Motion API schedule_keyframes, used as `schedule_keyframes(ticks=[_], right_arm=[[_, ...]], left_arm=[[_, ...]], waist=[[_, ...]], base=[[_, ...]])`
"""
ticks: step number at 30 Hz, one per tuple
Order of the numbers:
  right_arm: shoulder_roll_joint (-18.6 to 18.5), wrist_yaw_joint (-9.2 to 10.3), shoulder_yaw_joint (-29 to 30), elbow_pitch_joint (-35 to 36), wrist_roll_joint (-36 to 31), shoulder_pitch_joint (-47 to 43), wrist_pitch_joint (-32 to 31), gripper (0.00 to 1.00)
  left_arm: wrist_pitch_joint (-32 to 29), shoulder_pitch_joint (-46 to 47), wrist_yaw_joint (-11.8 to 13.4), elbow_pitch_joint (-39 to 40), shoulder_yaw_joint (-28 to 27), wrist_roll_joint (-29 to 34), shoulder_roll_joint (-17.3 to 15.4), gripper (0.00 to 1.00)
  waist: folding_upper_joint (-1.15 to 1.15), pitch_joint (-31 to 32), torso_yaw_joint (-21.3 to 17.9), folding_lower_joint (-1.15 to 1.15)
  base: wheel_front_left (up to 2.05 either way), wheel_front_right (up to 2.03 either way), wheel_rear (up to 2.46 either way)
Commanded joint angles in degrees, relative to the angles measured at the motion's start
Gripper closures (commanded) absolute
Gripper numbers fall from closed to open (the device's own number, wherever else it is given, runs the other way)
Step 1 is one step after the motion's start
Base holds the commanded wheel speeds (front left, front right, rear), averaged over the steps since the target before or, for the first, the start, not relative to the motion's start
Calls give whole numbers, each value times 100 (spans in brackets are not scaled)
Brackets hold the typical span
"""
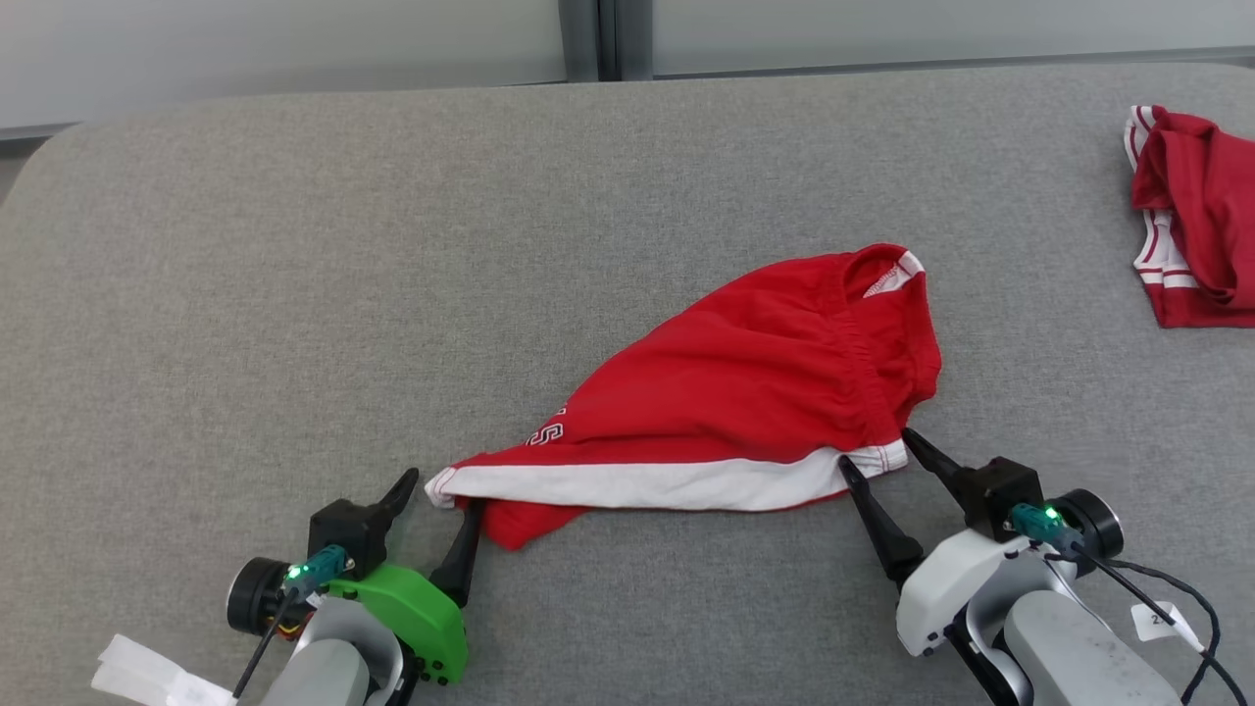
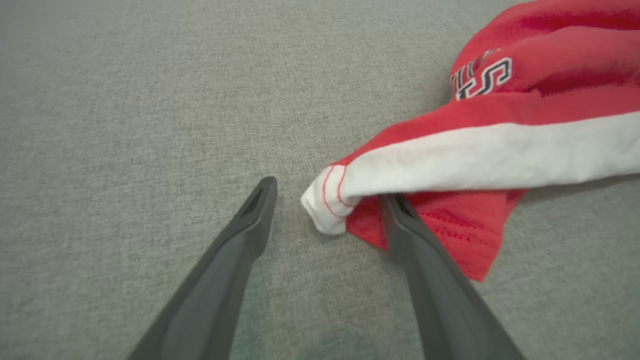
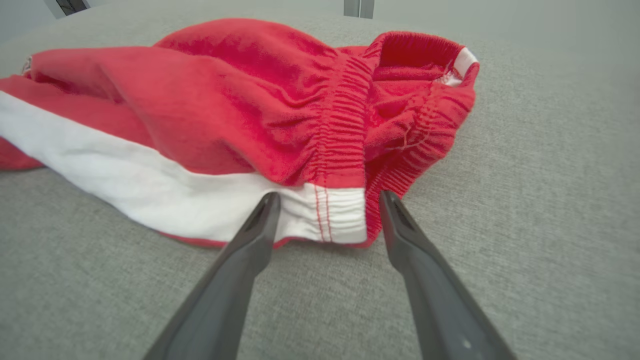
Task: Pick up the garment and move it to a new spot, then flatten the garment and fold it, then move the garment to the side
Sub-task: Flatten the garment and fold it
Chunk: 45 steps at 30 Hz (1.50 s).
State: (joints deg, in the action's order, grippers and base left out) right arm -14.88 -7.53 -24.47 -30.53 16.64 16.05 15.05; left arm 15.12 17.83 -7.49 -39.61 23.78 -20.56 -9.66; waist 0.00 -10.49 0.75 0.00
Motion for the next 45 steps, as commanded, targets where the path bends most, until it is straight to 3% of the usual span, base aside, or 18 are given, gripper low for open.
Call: schedule_keyframes(ticks=[1,2,3,4,10,18,25,33,39,45], right_arm=[[8,10,-96,-103,85,131,14,0],[3,10,-163,-168,142,183,15,59],[-20,10,-228,-216,202,263,15,97],[-27,10,-290,-222,252,326,14,100],[-95,10,-353,16,416,340,14,100],[-207,10,24,896,471,53,15,100],[-355,10,149,1486,904,551,15,100],[-617,10,17,1345,1854,2499,-635,100],[-581,8,64,596,2725,4558,-1231,100],[-353,7,50,-436,3023,6241,-1172,100]], left_arm=[[-2,148,-1,-102,61,-69,0,51],[-2,190,-1,-163,129,-96,2,84],[-2,258,-1,-213,193,-137,0,100],[-2,306,-1,-242,229,-170,2,100],[-2,267,-1,25,333,-253,-58,100],[-2,-31,-1,965,84,-109,-294,100],[-2,615,-2,1688,115,-79,-617,100],[-218,2816,-1,1562,807,-597,-1093,100],[-532,4973,0,1011,1483,-1143,-1393,100],[-420,6688,2,243,1846,-1607,-1373,100]], waist=[[0,-109,59,0],[0,-128,69,0],[0,-146,79,0],[0,-159,87,0],[0,-123,82,0],[0,44,57,0],[0,33,39,0],[0,-571,-152,0],[0,-1145,-284,0],[0,-1311,-305,0]], base=[[0,0,0],[0,0,0],[0,0,0],[0,0,0],[0,0,0],[0,0,0],[0,0,0],[0,0,0],[0,0,0],[0,0,0]])
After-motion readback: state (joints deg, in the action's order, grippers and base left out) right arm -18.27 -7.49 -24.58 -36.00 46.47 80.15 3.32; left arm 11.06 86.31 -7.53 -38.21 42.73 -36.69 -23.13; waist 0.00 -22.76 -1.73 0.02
